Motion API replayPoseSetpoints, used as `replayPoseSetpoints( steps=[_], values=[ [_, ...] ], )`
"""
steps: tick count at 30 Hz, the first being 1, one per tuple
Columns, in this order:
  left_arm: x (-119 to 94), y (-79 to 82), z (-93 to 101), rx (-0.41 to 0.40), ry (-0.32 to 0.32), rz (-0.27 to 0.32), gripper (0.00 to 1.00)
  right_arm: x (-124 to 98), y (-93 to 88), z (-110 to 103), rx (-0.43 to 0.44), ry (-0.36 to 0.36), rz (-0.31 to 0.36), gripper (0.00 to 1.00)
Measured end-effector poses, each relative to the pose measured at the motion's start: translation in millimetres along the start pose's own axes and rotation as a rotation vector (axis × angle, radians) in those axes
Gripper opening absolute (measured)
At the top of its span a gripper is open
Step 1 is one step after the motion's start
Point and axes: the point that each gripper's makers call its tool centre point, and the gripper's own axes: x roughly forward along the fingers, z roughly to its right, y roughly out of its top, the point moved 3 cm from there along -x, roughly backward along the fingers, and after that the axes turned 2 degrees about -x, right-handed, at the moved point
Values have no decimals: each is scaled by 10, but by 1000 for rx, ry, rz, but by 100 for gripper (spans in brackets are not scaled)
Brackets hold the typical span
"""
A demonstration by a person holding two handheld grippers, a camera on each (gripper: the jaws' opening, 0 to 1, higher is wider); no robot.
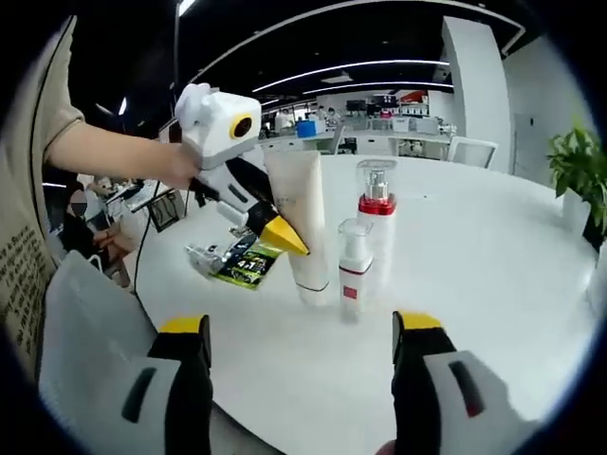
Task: Arrange the skincare products in the storage area until every visible bottle or jar stands upright without overlapping.
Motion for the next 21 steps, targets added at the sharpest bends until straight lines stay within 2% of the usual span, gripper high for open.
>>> replayPoseSetpoints(
  steps=[10,21],
  values=[
    [57,37,-203,12,8,-6,15,-67,11,29,-3,-15,-2,86],
    [93,38,-368,23,12,-18,16,-44,43,41,16,-19,8,89]
  ],
)
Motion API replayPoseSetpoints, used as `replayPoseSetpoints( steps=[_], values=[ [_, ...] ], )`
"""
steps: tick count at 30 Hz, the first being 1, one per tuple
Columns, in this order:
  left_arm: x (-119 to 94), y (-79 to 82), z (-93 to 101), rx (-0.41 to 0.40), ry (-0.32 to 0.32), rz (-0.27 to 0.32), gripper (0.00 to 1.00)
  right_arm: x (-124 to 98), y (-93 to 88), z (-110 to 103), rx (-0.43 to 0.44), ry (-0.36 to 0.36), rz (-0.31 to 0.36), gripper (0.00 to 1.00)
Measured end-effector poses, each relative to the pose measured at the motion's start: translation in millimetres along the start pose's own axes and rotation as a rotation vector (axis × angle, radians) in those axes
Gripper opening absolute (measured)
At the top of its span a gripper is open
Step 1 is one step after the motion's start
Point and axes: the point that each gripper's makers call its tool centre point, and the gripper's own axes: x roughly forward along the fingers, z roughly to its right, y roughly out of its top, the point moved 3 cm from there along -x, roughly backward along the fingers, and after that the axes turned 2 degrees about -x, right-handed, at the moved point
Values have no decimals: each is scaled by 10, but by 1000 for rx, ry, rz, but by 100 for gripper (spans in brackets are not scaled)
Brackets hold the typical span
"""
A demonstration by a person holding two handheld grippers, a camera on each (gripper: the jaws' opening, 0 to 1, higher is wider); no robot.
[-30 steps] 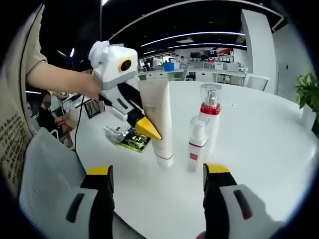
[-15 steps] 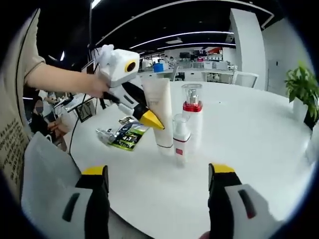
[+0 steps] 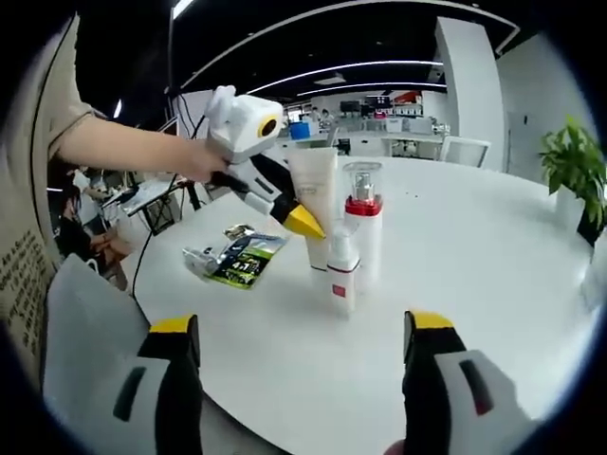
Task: Arrange the skincare products in the storage area until every visible bottle or jar stands upright without overlapping.
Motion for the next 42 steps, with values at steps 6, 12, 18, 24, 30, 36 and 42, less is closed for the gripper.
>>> replayPoseSetpoints(
  steps=[6,12,18,24,30,36,42],
  values=[
    [20,-14,-36,8,-8,-5,16,-6,-12,9,4,-5,-5,89],
    [35,-37,-52,17,-15,-9,16,-2,-14,5,4,-8,-5,89],
    [38,-63,-53,10,-16,-18,17,9,-8,-4,6,-9,-2,89],
    [21,-133,-41,-19,-6,-43,26,28,-15,-9,6,-8,0,89],
    [-76,-156,-74,-56,25,-34,34,54,0,-41,-4,4,1,88],
    [-222,-231,-30,-111,52,-33,41,75,50,-68,-22,17,6,88],
    [-387,-340,38,-185,107,-40,56,66,123,-129,-37,30,16,88]
  ],
)
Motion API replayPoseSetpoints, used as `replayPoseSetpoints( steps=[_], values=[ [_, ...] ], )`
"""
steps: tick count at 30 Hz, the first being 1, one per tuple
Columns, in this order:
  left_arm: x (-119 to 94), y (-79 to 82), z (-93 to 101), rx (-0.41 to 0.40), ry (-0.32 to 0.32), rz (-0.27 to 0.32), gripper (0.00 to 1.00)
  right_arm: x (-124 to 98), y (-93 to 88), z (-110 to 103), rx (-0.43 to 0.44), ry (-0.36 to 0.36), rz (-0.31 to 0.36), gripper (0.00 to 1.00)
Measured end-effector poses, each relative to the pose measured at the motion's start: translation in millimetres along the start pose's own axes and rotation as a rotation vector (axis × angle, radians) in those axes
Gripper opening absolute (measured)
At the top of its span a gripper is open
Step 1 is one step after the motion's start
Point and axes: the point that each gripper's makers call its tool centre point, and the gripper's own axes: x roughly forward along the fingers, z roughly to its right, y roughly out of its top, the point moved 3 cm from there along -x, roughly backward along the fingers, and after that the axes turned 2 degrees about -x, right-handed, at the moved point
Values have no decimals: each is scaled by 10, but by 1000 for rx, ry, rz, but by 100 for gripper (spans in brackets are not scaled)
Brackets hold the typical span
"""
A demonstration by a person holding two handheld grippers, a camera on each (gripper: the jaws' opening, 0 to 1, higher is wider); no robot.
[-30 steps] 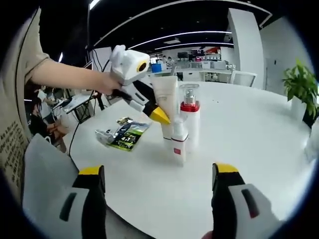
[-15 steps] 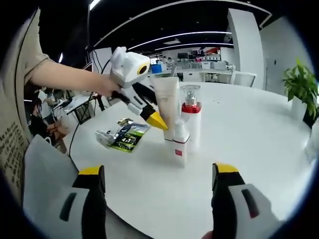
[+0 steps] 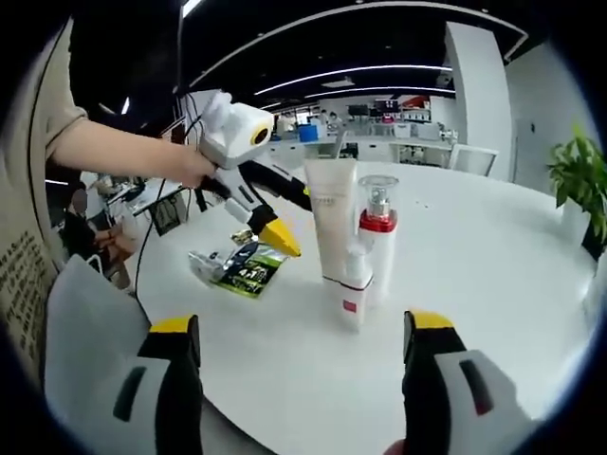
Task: Arrange the skincare products in the storage area until every visible bottle or jar stands upright without overlapping.
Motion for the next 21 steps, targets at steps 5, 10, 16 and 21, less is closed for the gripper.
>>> replayPoseSetpoints(
  steps=[5,10,16,21],
  values=[
    [-186,-124,97,-61,24,2,60,0,44,-77,-5,14,7,88],
    [-333,-197,177,-120,46,14,65,-2,71,-156,-10,27,11,88],
    [-533,-290,282,-183,78,38,67,-5,93,-231,-20,47,10,88],
    [-705,-422,367,-259,107,47,72,-15,102,-250,-25,53,10,88]
  ],
)
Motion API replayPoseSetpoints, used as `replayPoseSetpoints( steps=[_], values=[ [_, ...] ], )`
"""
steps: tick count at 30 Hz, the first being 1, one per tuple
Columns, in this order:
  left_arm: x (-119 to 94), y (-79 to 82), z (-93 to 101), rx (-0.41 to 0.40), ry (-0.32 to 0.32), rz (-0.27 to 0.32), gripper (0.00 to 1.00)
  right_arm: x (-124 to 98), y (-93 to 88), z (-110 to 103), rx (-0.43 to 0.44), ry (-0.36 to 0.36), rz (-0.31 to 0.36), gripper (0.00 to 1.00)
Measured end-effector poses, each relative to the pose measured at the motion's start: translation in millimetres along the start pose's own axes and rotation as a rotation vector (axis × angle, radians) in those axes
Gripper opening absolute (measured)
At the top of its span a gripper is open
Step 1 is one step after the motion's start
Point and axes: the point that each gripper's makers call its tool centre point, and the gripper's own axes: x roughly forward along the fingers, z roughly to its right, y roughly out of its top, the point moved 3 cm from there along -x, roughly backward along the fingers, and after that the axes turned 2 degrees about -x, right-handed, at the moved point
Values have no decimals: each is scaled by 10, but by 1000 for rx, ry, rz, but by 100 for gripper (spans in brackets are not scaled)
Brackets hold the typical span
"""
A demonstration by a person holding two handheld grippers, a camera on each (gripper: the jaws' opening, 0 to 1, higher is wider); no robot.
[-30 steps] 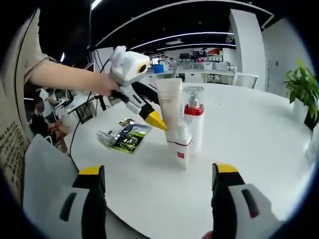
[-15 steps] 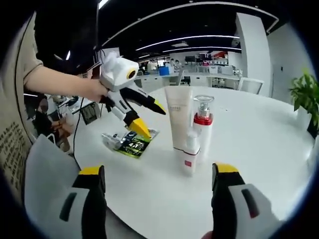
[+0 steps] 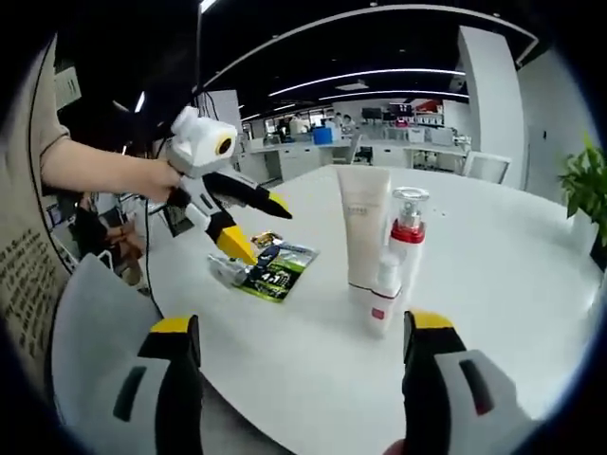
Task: Arrange the skincare products in the storage area until every visible bottle or jar stands upright without overlapping.
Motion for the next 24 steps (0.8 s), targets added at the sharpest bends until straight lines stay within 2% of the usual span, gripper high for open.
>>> replayPoseSetpoints(
  steps=[7,13,24],
  values=[
    [-237,-161,64,-131,51,44,76,-8,-12,-13,3,1,0,88],
    [-418,-352,184,-186,72,57,80,12,-6,-90,-8,17,-1,88],
    [-841,-748,399,-265,172,84,89,55,-37,-277,-28,64,-10,88]
  ],
)
